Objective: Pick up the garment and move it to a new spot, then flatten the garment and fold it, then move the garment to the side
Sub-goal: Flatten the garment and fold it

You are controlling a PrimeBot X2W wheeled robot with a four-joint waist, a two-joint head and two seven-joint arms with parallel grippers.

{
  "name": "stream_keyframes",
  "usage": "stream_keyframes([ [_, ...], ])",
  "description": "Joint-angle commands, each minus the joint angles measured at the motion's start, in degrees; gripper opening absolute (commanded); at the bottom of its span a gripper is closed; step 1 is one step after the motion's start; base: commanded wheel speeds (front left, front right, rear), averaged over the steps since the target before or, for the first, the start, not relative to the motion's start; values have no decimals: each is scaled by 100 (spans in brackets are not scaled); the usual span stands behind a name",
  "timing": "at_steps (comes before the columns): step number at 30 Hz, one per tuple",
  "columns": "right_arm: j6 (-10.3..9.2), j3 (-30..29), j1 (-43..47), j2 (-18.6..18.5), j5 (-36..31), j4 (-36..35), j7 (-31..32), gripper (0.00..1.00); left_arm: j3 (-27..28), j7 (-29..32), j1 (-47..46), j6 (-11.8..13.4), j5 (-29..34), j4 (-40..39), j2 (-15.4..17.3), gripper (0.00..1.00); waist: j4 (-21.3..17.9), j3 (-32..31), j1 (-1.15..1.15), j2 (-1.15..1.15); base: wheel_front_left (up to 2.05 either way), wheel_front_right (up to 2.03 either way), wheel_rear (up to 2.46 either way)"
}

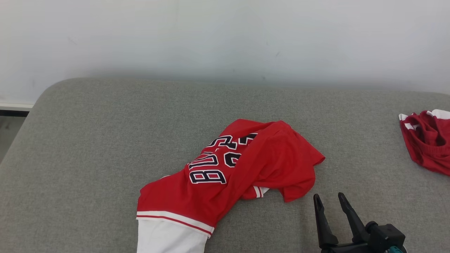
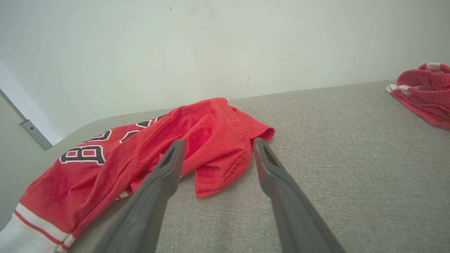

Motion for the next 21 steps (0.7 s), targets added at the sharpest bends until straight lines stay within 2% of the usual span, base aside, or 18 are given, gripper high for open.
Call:
stream_keyframes([
  [1, -11, -8, 17, -33, 34, 4, -4, 100, 12, -55, -9, 27, -4, 28, -3, 36, -12, -3, 0, 0, 0, 0, 0],
  [2, -11, -16, 2, -47, 35, 3, -4, 100, 22, -110, -23, 24, -11, 33, -8, 97, -19, -2, 0, 0, 0, 0, 0],
  [3, -11, -24, -13, -56, 38, -1, -4, 100, 48, -169, -39, 39, -27, 21, -18, 100, -25, -1, 0, 0, 0, 0, 0],
  [13, -11, -125, -119, -168, 22, -30, -3, 100, 227, -931, -237, 172, 185, -247, -19, 100, 31, 22, 0, 0, 0, 0, 0],
  [18, -11, -87, -325, -285, -9, -2, -4, 100, 355, -1068, -436, 218, 428, -472, -153, 100, 43, 52, 0, 0, 0, 0, 0],
  [21, -11, 39, -629, -429, 51, 299, -3, 100, 489, -1065, -517, 183, 678, -596, -280, 100, 33, 91, 0, 0, 0, 0, 0],
])
